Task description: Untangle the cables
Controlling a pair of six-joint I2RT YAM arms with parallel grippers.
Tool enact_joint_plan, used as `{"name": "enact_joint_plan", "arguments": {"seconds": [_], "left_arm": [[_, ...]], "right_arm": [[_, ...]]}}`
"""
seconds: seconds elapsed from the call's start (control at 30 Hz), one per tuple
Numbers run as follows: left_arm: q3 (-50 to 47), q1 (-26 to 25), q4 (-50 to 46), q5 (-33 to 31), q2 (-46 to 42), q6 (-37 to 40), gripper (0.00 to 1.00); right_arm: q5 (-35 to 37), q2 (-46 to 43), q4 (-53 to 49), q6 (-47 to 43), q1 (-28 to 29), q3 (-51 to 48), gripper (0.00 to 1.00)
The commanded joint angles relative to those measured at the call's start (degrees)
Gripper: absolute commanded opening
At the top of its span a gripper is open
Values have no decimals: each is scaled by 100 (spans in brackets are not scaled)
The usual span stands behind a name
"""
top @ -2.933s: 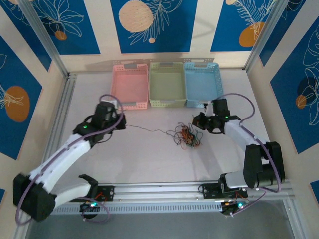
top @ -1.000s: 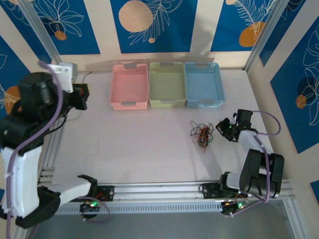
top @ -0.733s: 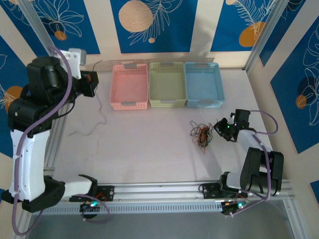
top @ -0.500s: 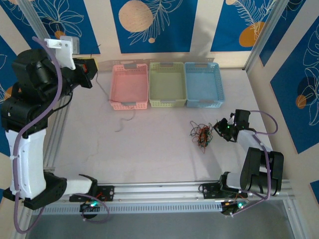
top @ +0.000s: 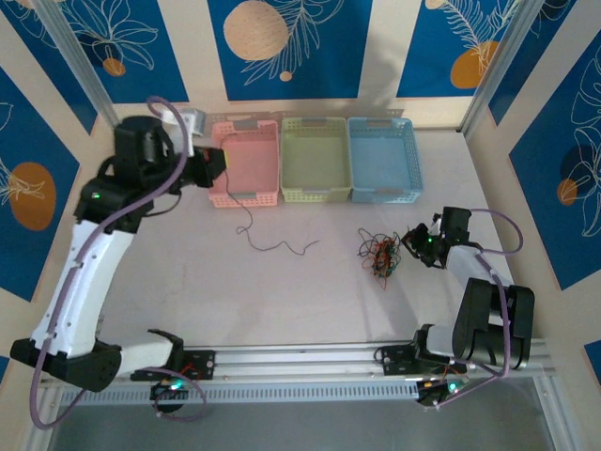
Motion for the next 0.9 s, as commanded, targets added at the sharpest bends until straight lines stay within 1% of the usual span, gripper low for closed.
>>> {"name": "enact_joint_plan", "arguments": {"seconds": [0.0, 0.13, 0.23, 0.33, 0.47, 0.5, 0.53, 0.6, 0.67, 0.73, 0.87], "left_arm": [[-1067, -392, 817, 263, -67, -371, 0], [-2159, -1090, 1422, -167, 163, -469, 0], [-2669, -1328, 1870, -295, 470, -599, 0], [-2827, -1482, 2137, -422, 985, -645, 0], [-2655, -1606, 2270, -627, 1687, -573, 0], [-2581, -1626, 2292, -672, 1877, -501, 3], [-2501, -1632, 2281, -703, 2060, -472, 9], [-2160, -1646, 2012, -731, 2570, -484, 10], [-2002, -1716, 2038, -711, 2920, -554, 12], [-1981, -1803, 2215, -761, 3127, -672, 24], [-1823, -1975, 2172, -1010, 3392, -747, 35]], "right_arm": [[-55, -56, -130, -88, 91, 35, 0], [-19, -138, -343, -229, 193, 176, 0], [112, -293, -448, -305, 309, 206, 0], [176, -338, -436, -345, 433, 193, 0], [84, -217, -404, -359, 471, 219, 0], [76, -206, -396, -359, 471, 217, 0], [71, -206, -396, -359, 473, 215, 0], [65, -208, -369, -359, 471, 207, 0], [55, -197, -339, -341, 471, 190, 0], [6, -173, -298, -321, 471, 171, 0], [-52, -128, -273, -318, 480, 178, 0]]}}
